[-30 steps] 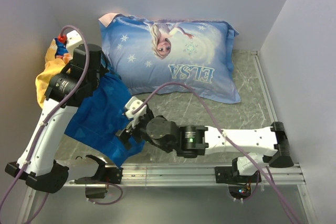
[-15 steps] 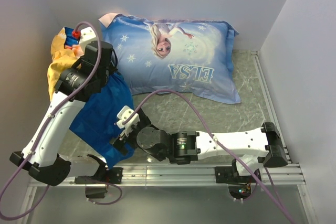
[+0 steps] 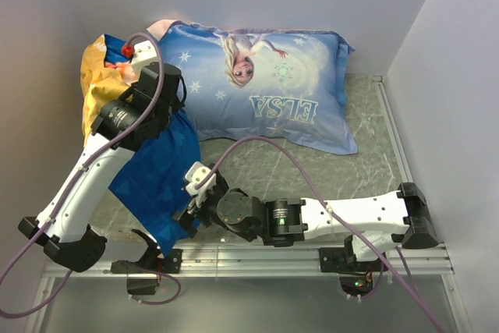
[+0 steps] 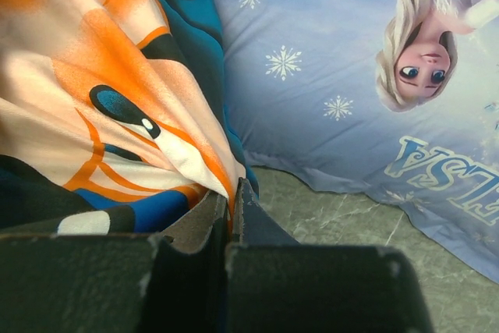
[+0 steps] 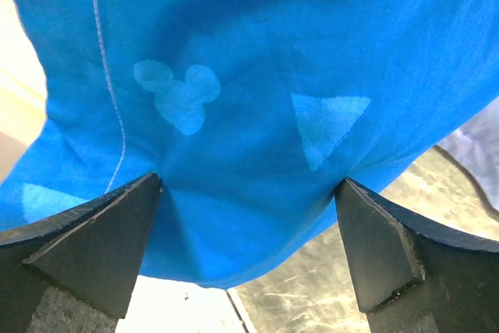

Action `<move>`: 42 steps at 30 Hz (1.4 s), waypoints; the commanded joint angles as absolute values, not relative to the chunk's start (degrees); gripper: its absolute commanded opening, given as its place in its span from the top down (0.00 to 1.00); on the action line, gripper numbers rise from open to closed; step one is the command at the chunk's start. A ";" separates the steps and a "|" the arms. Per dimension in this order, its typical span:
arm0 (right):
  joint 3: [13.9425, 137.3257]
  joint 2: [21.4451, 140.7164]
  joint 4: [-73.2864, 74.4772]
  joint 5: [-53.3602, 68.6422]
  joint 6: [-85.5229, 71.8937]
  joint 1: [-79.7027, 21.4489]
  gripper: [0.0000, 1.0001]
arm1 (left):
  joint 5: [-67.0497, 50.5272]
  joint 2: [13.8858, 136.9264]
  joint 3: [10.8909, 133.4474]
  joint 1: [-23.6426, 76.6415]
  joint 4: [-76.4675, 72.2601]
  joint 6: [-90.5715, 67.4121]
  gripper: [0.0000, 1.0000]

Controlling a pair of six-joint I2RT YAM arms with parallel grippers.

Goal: Remove the pillowcase from the pillow

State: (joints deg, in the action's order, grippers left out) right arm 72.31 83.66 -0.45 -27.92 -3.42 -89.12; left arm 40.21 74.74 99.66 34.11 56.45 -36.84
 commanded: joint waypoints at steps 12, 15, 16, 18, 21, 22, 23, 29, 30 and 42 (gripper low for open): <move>74.79 85.59 -2.38 -33.04 -8.35 -89.56 0.00 | 38.59 74.35 103.88 38.76 44.47 -39.20 1.00; 76.37 87.18 -1.32 -35.15 -8.61 -88.86 0.00 | 38.58 74.79 104.50 39.72 44.65 -39.37 1.00; 76.64 87.45 -1.41 -36.72 -8.96 -88.77 0.00 | 38.32 74.97 104.68 40.07 44.56 -39.46 1.00; 76.64 87.63 -1.41 -37.70 -9.31 -88.33 0.00 | 37.97 75.06 104.94 40.52 44.56 -39.55 1.00; 75.15 86.14 -2.37 -37.97 -10.28 -87.63 0.06 | 37.09 75.06 105.12 41.31 44.03 -39.64 1.00; 74.89 85.70 -2.37 -38.14 -10.63 -87.45 0.18 | 36.83 74.88 105.20 41.40 43.86 -39.64 1.00; 74.36 84.48 -2.37 -37.97 -10.63 -87.28 0.27 | 36.65 74.88 105.29 41.48 43.86 -39.55 1.00; 74.18 79.12 -0.53 -40.25 -12.04 -87.36 1.00 | 35.86 73.92 106.17 41.66 43.24 -39.11 0.97; 74.09 78.41 -0.35 -40.60 -12.39 -87.36 1.00 | 35.86 73.83 106.43 41.57 42.98 -38.94 0.94; 73.83 72.69 7.46 -45.18 -20.56 -85.44 1.00 | 26.46 74.70 115.30 41.57 31.20 -27.79 0.21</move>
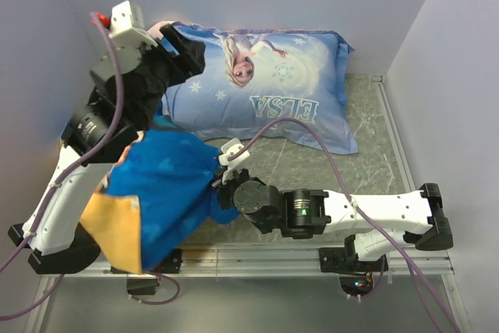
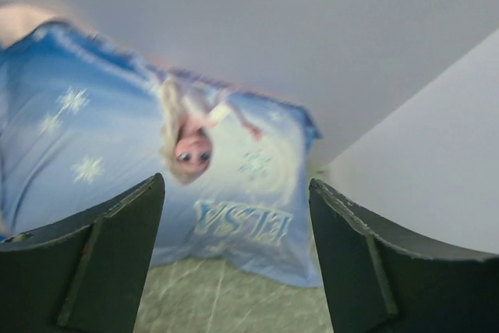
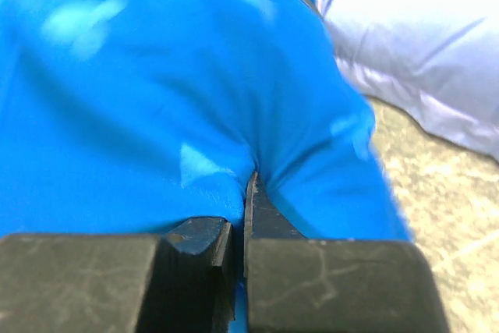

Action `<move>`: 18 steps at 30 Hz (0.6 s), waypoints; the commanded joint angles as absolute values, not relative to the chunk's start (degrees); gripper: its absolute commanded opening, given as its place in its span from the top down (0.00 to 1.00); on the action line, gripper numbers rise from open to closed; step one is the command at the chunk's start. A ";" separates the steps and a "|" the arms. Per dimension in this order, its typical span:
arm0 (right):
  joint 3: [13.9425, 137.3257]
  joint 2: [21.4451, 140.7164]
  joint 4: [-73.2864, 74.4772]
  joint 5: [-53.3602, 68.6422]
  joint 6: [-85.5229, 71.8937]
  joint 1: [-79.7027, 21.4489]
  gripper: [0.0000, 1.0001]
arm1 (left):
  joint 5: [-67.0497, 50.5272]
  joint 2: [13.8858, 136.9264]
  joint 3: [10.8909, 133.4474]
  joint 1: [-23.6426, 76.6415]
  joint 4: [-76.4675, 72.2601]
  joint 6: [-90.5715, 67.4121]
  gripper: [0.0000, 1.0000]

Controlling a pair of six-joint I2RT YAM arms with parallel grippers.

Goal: Remove the pillowcase from the pillow

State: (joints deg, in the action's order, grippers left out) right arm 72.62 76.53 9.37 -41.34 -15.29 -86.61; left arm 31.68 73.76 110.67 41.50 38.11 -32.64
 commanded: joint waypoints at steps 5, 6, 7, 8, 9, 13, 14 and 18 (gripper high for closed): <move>71.99 69.88 12.20 -38.61 -29.17 -75.88 1.00 | 23.73 75.67 121.98 41.57 30.50 -26.63 0.16; 71.46 69.09 12.48 -37.02 -30.14 -73.76 1.00 | 23.73 75.76 122.86 41.66 30.93 -26.63 0.15; 70.41 68.39 12.65 -35.96 -31.63 -72.00 1.00 | 24.08 75.76 124.09 41.66 31.81 -26.72 0.15; 69.97 66.73 13.44 -35.08 -32.16 -70.07 1.00 | 24.52 75.59 124.28 41.66 32.95 -26.89 0.14; 69.61 65.93 13.88 -33.15 -32.78 -66.48 1.00 | 25.65 75.24 123.93 41.66 33.31 -27.24 0.15; 65.93 60.13 12.48 -26.47 -34.80 -58.90 1.00 | 29.60 71.56 118.06 41.57 34.71 -28.30 0.15; 65.74 58.29 13.00 -25.85 -35.15 -57.49 1.00 | 30.92 70.93 117.08 41.57 35.33 -28.56 0.15; 66.36 55.29 17.13 -24.09 -36.30 -50.12 1.00 | 36.20 67.95 111.28 41.57 39.53 -31.10 0.15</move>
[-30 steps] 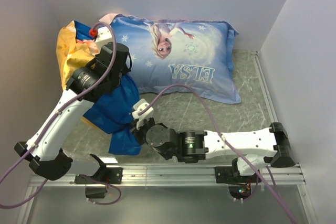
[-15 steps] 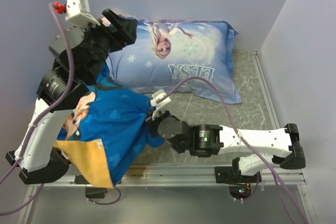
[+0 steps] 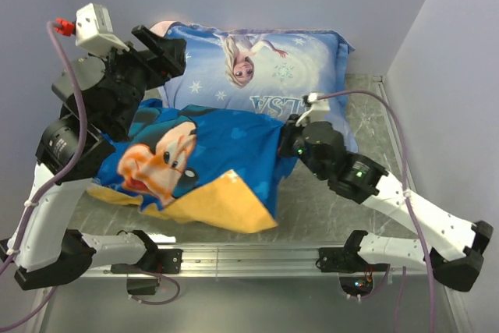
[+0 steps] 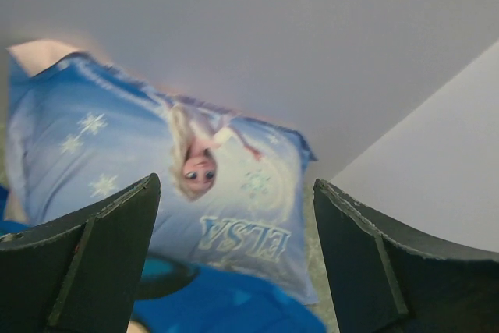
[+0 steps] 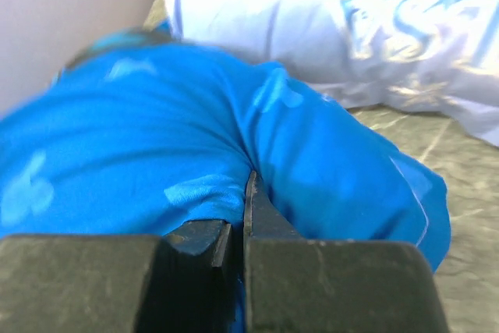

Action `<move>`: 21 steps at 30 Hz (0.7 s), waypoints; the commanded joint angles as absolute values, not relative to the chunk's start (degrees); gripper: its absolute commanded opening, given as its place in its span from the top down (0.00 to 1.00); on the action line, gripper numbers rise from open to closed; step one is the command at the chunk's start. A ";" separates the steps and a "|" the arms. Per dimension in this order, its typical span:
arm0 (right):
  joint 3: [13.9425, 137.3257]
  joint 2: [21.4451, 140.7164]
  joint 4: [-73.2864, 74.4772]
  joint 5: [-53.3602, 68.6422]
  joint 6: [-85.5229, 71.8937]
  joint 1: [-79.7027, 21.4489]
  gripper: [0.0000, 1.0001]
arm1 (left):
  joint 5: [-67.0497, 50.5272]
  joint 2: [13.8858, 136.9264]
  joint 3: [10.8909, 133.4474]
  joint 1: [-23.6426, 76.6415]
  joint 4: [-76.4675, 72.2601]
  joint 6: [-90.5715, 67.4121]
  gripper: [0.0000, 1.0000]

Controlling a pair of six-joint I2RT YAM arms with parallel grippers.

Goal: Remove the pillowcase from the pillow

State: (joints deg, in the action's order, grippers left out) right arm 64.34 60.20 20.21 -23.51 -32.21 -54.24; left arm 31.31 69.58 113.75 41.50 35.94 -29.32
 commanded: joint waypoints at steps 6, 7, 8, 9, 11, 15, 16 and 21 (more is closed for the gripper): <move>63.20 53.53 21.36 -21.72 -37.09 -36.76 1.00 | 40.34 59.70 91.61 41.49 41.40 -38.74 0.12; 61.19 53.70 20.92 -19.45 -37.18 -33.00 1.00 | 40.17 58.63 86.54 41.48 41.66 -39.63 0.12; 60.13 53.96 20.74 -18.55 -37.44 -31.57 1.00 | 40.34 57.67 84.40 41.40 42.27 -40.68 0.12; 57.94 54.14 20.48 -17.76 -37.70 -29.99 1.00 | 40.43 56.09 80.72 41.40 43.06 -42.78 0.11; 55.56 55.02 19.52 -15.57 -37.97 -25.86 1.00 | 40.95 54.50 77.27 41.31 45.87 -45.16 0.10; 49.32 56.77 16.70 -8.54 -38.93 -18.03 1.00 | 41.74 49.59 68.05 41.04 50.17 -52.44 0.07; 48.87 57.56 15.92 -7.31 -38.94 -16.71 1.00 | 41.57 48.79 66.72 40.96 50.62 -53.25 0.07; 48.16 60.20 15.91 -5.98 -37.53 -14.85 0.90 | 41.48 45.00 60.91 40.96 55.87 -60.53 0.06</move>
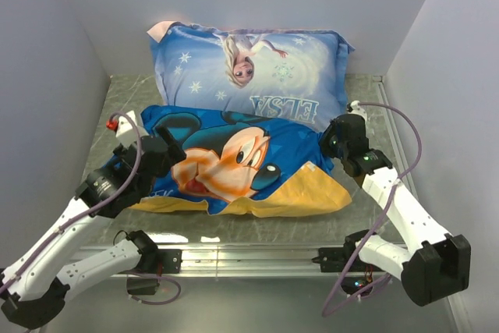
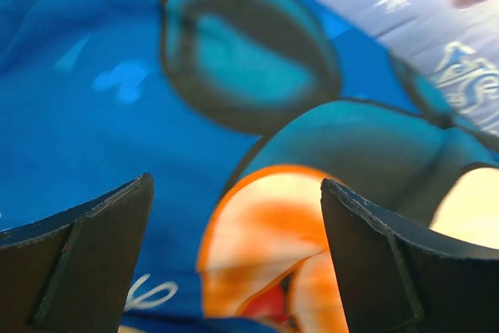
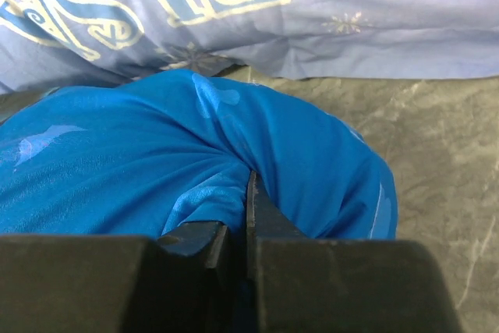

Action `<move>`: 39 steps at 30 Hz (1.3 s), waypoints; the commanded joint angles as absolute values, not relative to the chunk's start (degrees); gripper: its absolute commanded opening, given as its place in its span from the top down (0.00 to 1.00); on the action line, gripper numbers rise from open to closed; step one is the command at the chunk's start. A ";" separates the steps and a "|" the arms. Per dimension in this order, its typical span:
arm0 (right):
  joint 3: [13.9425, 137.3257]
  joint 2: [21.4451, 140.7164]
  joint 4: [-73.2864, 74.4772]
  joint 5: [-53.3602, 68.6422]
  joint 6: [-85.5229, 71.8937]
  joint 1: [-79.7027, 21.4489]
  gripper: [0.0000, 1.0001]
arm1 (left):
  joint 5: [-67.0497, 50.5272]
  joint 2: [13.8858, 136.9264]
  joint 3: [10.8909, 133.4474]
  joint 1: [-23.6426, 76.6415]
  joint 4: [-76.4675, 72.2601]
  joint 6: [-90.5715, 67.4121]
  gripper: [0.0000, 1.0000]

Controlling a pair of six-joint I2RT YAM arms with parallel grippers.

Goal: Remove the pillowcase from the pillow

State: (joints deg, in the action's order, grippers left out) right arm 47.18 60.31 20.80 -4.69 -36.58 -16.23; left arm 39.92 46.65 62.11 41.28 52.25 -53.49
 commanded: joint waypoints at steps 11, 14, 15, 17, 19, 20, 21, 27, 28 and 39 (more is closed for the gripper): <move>44.30 62.14 12.04 -3.08 -37.70 -14.24 0.77 | 54.75 49.74 65.83 39.82 76.47 -75.06 0.02; 44.03 61.88 11.34 -1.94 -37.79 -14.33 0.70 | 51.18 50.89 62.76 35.62 69.90 -68.59 0.01; 43.77 61.79 11.25 -1.67 -37.79 -14.24 0.68 | 49.33 50.63 60.40 33.86 67.00 -65.51 0.01; 43.51 61.44 10.99 -1.41 -37.53 -14.24 0.61 | 42.41 49.67 57.67 27.81 58.94 -57.79 0.01; 43.15 61.00 10.81 -1.06 -37.27 -14.24 0.56 | 37.64 49.22 54.41 24.19 54.86 -53.46 0.02; 42.89 60.82 10.64 -0.88 -37.09 -14.24 0.53 | 36.31 49.13 53.97 23.04 52.67 -51.26 0.02; 42.28 60.39 10.37 -0.36 -37.00 -14.33 0.51 | 34.21 49.39 53.96 22.85 52.04 -50.37 0.02; 41.22 58.28 10.37 -0.18 -36.30 -14.50 0.29 | 26.64 52.12 51.95 19.95 46.60 -46.50 0.08; 41.22 57.40 10.72 1.39 -36.12 -14.59 0.27 | 24.28 52.38 51.60 19.78 45.63 -46.06 0.12; 39.38 40.70 23.36 -7.28 -37.78 -35.75 0.14 | 18.20 51.77 49.92 19.60 41.49 -45.00 0.98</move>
